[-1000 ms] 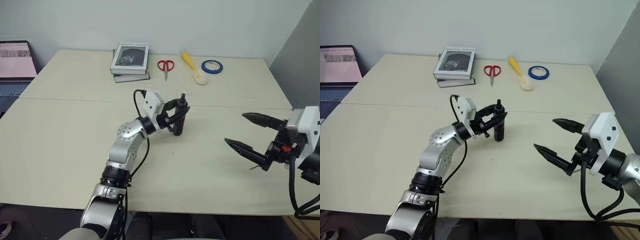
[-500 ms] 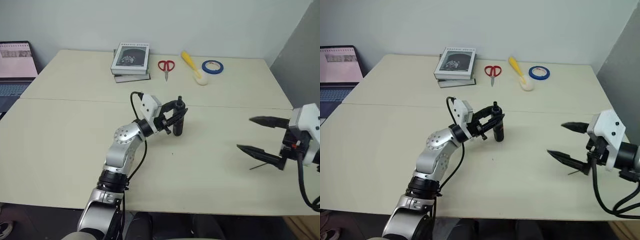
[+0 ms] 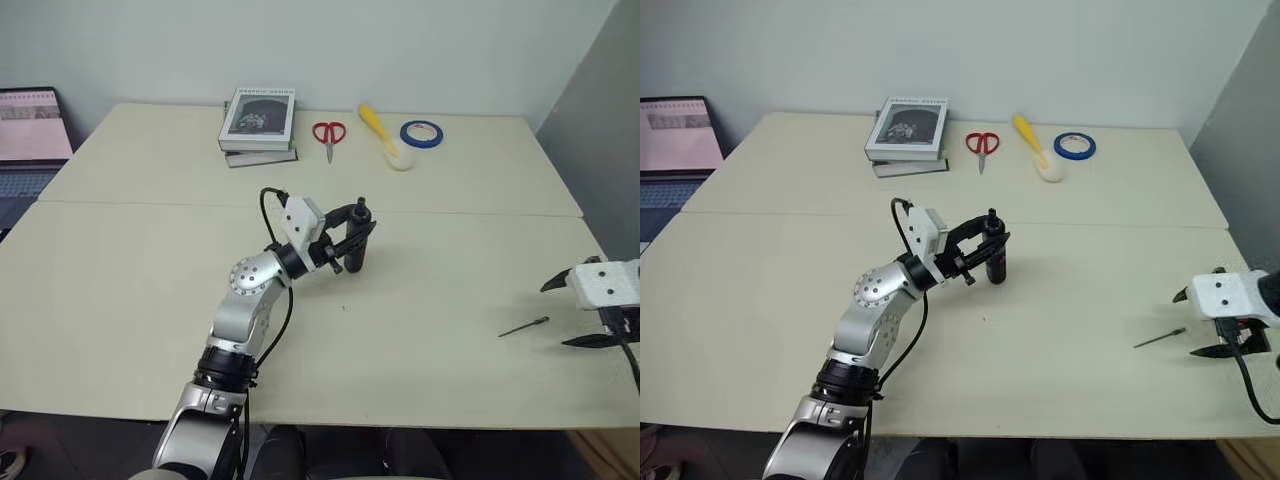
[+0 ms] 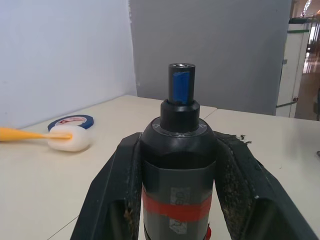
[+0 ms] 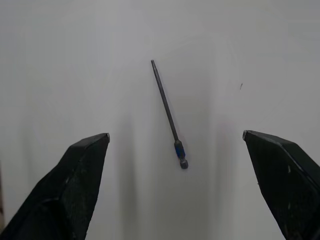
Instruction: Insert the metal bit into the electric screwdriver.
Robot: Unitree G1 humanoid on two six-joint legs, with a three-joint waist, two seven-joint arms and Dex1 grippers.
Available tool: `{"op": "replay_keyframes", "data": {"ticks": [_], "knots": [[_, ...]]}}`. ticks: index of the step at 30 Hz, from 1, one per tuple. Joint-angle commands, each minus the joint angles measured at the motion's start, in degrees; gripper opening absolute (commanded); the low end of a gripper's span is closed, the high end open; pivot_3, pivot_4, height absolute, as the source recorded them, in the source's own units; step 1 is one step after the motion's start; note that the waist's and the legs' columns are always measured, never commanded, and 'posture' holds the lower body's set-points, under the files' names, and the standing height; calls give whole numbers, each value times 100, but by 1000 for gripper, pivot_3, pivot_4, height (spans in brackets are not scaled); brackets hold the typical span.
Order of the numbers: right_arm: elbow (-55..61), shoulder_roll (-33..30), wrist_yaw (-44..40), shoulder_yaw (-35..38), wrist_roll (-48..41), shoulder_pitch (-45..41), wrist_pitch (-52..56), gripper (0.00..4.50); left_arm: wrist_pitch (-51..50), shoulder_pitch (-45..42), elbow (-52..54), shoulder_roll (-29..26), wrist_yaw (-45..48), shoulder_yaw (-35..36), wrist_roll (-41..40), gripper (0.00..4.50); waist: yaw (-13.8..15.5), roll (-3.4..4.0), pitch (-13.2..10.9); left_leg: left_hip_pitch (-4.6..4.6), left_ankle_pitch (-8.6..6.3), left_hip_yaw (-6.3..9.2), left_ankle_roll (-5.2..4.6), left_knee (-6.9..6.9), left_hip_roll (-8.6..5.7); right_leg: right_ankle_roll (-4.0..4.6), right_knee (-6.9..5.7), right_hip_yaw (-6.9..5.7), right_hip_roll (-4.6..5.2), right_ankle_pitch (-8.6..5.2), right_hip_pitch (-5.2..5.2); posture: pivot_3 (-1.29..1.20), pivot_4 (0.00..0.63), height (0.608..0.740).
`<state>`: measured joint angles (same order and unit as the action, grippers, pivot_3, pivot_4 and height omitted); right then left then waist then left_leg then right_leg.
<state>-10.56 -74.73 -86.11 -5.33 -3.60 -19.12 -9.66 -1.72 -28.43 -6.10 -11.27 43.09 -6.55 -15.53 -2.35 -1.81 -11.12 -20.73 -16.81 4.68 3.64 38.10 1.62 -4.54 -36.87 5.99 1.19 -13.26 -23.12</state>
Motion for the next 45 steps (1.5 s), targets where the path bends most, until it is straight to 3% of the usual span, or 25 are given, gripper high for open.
{"op": "replay_keyframes", "data": {"ticks": [1, 15, 30, 33, 37, 45], "knots": [[-625, 231, -279, -398, 420, -478, -571, 4500, -122, 84, 104, -25, -35, -107, 88, 1653, 3, 1, 0, 0, 0, 0, 0, 0, 0, 0, 0, 0, 0, 0, 0, 0, 150, 740], [-1781, 885, -409, -1058, 811, -1200, -1263, 4500, -430, 180, 490, -137, -236, -58, 77, 1653, -2, 5, 0, 2, 0, 1, 0, -1, 0, 21, -2, 1, 0, 12, 0, 0, 150, 740], [-2838, 1177, -182, -1552, 1529, -1715, -2194, 4500, -668, 234, 748, -216, -380, -35, 53, 1653, -13, 6, 1, 6, 1, -1, -1, 3, 0, 27, -2, 4, 0, 20, 4, 0, 150, 740], [-2999, 1237, -117, -1614, 1625, -1779, -2338, 4054, -678, 251, 772, -212, -407, -39, 57, 1653, -19, 3, 0, 20, 1, -1, -1, 5, 0, 19, 0, 4, 0, 17, 21, 0, 150, 740], [-3066, 1297, -73, -1673, 1667, -1791, -2433, 3002, -668, 265, 773, -225, -418, -34, 63, 1653, -76, -8, -1, 90, 0, -4, -2, 2, 0, 38, 16, 8, 0, -9, 98, 0, 150, 740], [-2987, 1431, 49, -1675, 1788, -1777, -2400, 1013, -631, 212, 683, -246, -429, -4, 73, 1652, -125, -42, 11, 97, 3, -7, -3, 13, -1, 34, 11, 19, -2, -5, 104, 0, 150, 740]]}}
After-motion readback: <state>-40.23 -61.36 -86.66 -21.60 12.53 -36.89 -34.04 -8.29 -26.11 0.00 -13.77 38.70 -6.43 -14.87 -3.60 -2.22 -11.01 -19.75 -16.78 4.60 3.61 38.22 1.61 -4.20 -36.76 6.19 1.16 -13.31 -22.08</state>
